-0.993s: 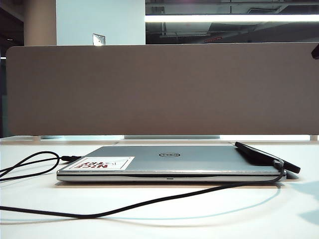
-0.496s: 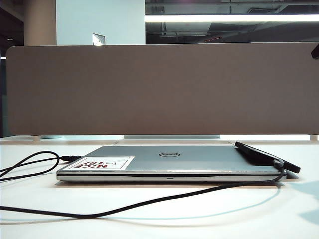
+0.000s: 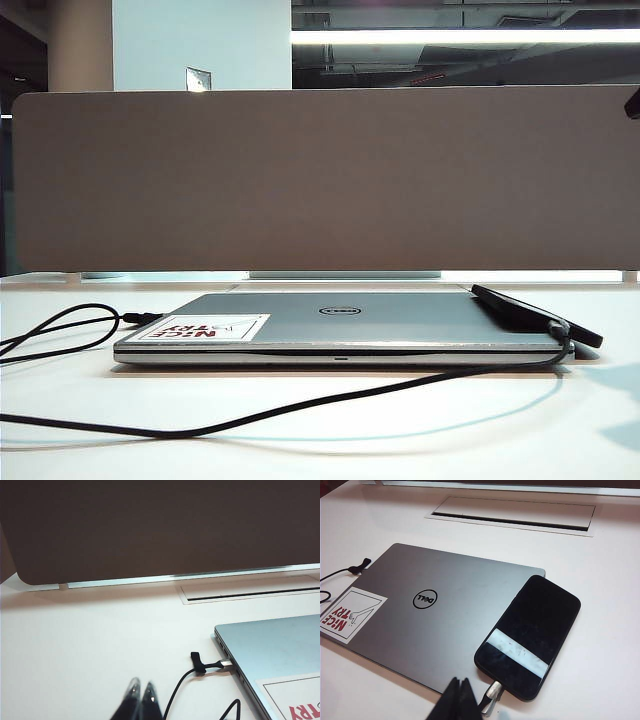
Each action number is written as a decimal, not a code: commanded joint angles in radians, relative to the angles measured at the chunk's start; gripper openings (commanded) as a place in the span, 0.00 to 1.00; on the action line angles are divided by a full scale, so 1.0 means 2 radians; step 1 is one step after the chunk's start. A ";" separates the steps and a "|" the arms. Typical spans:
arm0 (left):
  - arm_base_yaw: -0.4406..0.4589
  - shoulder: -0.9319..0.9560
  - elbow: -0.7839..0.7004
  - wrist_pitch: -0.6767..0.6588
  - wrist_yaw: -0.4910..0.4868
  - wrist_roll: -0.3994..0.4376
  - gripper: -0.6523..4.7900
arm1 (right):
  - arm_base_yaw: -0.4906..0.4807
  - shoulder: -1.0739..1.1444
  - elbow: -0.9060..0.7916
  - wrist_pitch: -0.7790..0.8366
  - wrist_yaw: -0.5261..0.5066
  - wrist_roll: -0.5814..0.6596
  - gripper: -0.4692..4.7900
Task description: Pick up the charging cable and the phone, plug the charging cable into the charging port on the phone, and finally place them back on the table.
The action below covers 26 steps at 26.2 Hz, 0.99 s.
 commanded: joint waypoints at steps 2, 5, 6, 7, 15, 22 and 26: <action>0.000 0.001 0.002 0.007 0.000 0.000 0.11 | 0.000 -0.001 0.002 0.009 0.002 -0.004 0.09; 0.000 0.001 0.002 0.007 -0.001 0.000 0.11 | -0.008 -0.031 -0.026 0.040 0.113 -0.004 0.09; 0.000 0.001 0.002 0.007 -0.001 0.000 0.11 | -0.008 -0.041 -0.038 0.057 0.141 -0.004 0.09; 0.000 0.001 0.002 0.007 -0.001 0.000 0.11 | -0.008 -0.050 -0.048 0.072 0.158 -0.004 0.09; 0.000 0.001 0.002 0.007 -0.001 0.000 0.11 | -0.011 -0.169 -0.145 0.198 0.228 -0.004 0.09; 0.000 0.001 0.002 0.007 0.000 0.000 0.11 | -0.035 -0.261 -0.214 0.206 0.225 -0.004 0.09; 0.000 0.001 0.002 0.007 0.000 0.000 0.11 | -0.052 -0.262 -0.227 0.207 0.220 -0.004 0.09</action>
